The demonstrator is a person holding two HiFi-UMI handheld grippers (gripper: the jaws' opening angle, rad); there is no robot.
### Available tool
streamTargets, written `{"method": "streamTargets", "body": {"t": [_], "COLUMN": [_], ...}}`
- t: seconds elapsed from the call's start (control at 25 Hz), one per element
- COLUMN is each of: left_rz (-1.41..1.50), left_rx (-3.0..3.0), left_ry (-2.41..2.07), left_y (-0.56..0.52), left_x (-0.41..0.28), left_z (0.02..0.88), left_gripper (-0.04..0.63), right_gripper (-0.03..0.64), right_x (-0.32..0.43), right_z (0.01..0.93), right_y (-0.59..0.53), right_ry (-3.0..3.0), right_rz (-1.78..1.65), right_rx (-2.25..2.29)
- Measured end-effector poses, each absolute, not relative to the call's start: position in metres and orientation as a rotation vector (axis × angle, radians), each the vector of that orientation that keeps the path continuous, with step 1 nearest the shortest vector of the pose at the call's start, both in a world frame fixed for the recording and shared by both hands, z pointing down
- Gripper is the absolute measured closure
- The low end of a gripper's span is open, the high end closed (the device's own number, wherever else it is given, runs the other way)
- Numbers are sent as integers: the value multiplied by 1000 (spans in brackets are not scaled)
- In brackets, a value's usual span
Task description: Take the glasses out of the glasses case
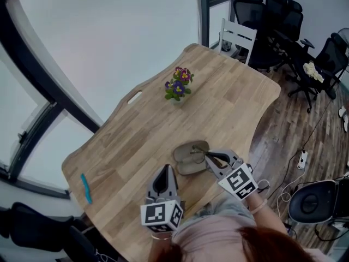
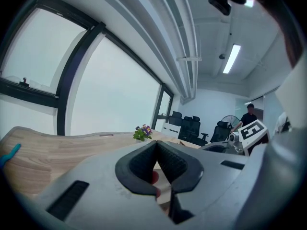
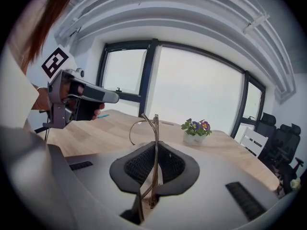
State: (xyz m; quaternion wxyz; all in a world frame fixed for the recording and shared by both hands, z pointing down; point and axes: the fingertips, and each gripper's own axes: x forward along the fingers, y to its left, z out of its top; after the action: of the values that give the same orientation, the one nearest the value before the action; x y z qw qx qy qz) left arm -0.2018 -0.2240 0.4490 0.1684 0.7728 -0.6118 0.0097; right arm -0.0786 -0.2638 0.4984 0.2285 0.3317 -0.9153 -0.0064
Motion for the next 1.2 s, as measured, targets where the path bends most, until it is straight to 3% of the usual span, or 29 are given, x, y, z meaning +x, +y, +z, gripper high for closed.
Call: {"method": "streamTargets", "body": {"t": [1.2], "left_rz": [33], "left_rx": [2197], "left_ry": [-1858], "left_y": [-202], "left_x": [-147], "left_z": [399], "left_gripper": [594], "right_gripper": [604], "right_x": [-26], "right_z": [426], "right_y": [-252], "right_ry": [-2775], "right_rz": [99], "right_rx": [1033]}}
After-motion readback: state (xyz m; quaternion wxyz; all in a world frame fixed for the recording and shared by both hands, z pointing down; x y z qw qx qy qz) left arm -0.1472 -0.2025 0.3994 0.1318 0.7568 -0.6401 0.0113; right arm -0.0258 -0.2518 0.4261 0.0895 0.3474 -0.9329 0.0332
